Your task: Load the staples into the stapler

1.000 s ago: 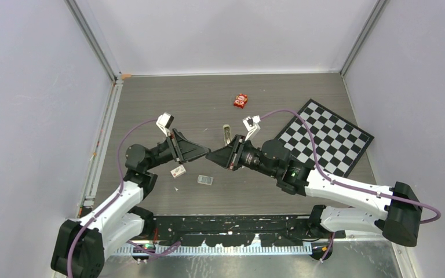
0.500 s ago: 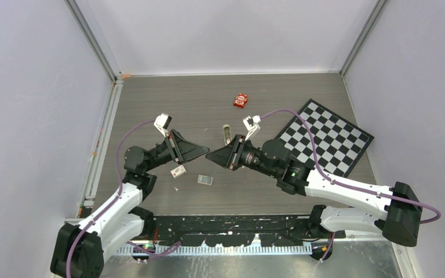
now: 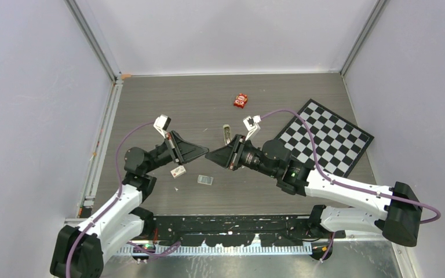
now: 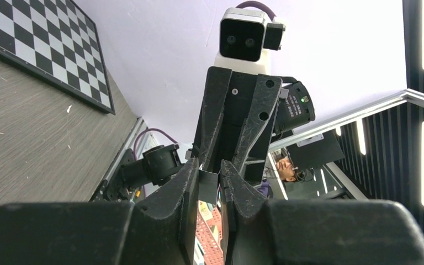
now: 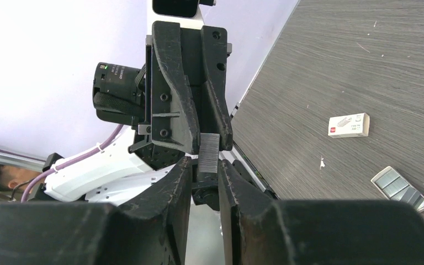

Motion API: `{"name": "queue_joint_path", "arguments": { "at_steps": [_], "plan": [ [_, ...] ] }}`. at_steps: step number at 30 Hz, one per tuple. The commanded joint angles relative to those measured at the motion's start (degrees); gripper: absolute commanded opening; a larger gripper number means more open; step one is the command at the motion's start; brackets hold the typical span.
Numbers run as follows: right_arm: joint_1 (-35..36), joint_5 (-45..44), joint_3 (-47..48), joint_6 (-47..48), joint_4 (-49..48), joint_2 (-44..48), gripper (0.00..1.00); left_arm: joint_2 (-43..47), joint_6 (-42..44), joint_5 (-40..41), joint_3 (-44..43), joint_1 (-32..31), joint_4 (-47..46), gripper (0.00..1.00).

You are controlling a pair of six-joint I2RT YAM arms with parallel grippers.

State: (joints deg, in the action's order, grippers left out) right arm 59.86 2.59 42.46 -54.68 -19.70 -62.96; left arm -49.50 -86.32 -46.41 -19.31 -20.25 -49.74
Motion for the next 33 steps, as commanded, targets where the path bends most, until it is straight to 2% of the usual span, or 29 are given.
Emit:
{"name": "queue_joint_path", "arguments": {
  "at_steps": [1, 6, 10, 15, 18, 19, 21, 25, 28, 31, 33],
  "plan": [
    [-0.12, -1.48, -1.40, -0.95, -2.75, 1.41, 0.31, 2.02, 4.00, 1.09, -0.40, -0.20, 2.99, 0.18],
    [-0.12, -5.04, -3.77, -0.62, -0.09, 5.04, 0.48, 5.09, 12.85, 1.90, -4.12, -0.23, 18.83, 0.17],
    [-0.11, -11.37, -4.65, 1.60, 9.52, 9.37, 0.64, 7.92, 26.07, 4.40, -10.25, -0.20, 39.05, 0.17],
    [-1.29, -21.76, -2.22, 9.66, 25.72, 11.75, 0.80, 9.68, 38.94, 10.39, -16.13, -0.23, 56.45, 0.17],
    [-3.09, -27.97, -0.70, 12.38, 31.66, 10.38, 0.82, 9.11, 43.64, 13.61, -18.66, -0.23, 63.14, 0.17],
    [-3.87, -29.55, -0.32, 12.66, 33.06, 9.53, 0.81, 8.81, 45.47, 14.62, -19.57, -0.25, 65.45, 0.16],
    [-5.31, -30.35, 0.57, 13.71, 34.97, 6.93, 0.73, 8.44, 48.35, 16.76, -20.96, -0.24, 68.75, 0.16],
    [-6.87, -30.38, 1.95, 16.01, 34.43, -1.20, 0.50, 7.12, 52.15, 19.96, -23.09, -0.23, 73.64, 0.16],
    [-8.26, -26.56, 3.56, 17.10, 32.08, -8.12, 0.36, 5.76, 53.95, 21.15, -24.38, -0.25, 75.37, 0.16],
    [-8.95, -26.22, 6.24, 18.42, 31.04, -14.65, 0.25, 4.90, 54.48, 22.00, -24.72, -0.23, 75.31, 0.15],
    [-9.17, -27.86, 7.04, 19.52, 29.12, -17.76, 0.22, 3.96, 54.47, 22.70, -24.96, -0.23, 75.24, 0.15]
  ]
}}
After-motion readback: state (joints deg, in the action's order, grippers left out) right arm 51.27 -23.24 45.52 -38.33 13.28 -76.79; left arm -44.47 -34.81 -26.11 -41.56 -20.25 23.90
